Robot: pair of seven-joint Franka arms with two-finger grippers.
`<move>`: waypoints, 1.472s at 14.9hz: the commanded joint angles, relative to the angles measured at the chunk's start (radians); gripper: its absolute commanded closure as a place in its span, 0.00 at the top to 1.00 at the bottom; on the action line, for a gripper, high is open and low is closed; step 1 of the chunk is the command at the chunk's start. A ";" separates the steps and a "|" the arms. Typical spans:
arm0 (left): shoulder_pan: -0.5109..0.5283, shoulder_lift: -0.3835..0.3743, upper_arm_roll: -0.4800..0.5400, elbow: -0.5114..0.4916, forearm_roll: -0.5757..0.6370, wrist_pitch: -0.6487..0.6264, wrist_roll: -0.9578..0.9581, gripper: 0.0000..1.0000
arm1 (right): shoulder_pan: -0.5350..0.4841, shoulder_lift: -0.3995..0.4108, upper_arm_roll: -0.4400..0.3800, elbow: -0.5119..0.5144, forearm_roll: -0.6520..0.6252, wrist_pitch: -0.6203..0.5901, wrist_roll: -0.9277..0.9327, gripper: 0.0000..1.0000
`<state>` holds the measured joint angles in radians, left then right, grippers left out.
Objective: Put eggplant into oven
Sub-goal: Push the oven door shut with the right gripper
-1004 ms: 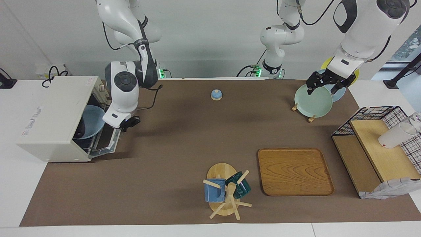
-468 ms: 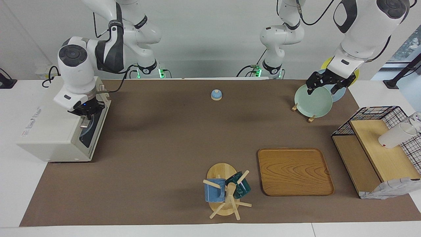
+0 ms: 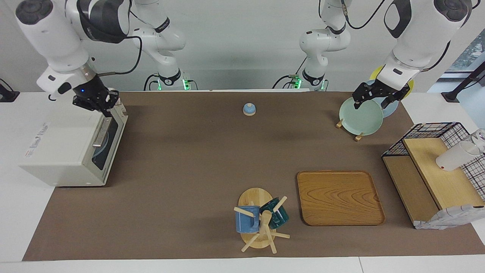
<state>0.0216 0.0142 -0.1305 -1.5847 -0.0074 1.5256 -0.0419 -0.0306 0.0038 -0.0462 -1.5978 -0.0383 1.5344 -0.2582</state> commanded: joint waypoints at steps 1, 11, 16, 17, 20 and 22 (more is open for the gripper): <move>0.017 -0.028 -0.009 -0.032 0.014 0.016 0.013 1.00 | 0.000 0.041 0.006 0.024 0.024 -0.040 0.027 0.30; 0.017 -0.028 -0.009 -0.032 0.014 0.016 0.013 1.00 | 0.038 0.008 -0.009 -0.005 -0.035 -0.069 0.027 1.00; 0.017 -0.028 -0.009 -0.032 0.014 0.016 0.013 1.00 | 0.040 0.001 -0.026 -0.007 -0.031 -0.059 0.027 1.00; 0.017 -0.028 -0.009 -0.034 0.014 0.016 0.013 1.00 | 0.034 0.002 -0.023 0.001 -0.026 -0.059 0.027 1.00; 0.017 -0.028 -0.009 -0.032 0.014 0.016 0.013 1.00 | 0.035 0.013 -0.023 0.007 -0.023 -0.059 0.027 1.00; 0.017 -0.028 -0.009 -0.032 0.014 0.016 0.013 1.00 | 0.034 0.012 -0.023 0.012 -0.020 -0.056 0.030 1.00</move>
<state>0.0216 0.0142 -0.1305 -1.5847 -0.0074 1.5256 -0.0419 0.0042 0.0197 -0.0673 -1.5935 -0.0630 1.4786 -0.2445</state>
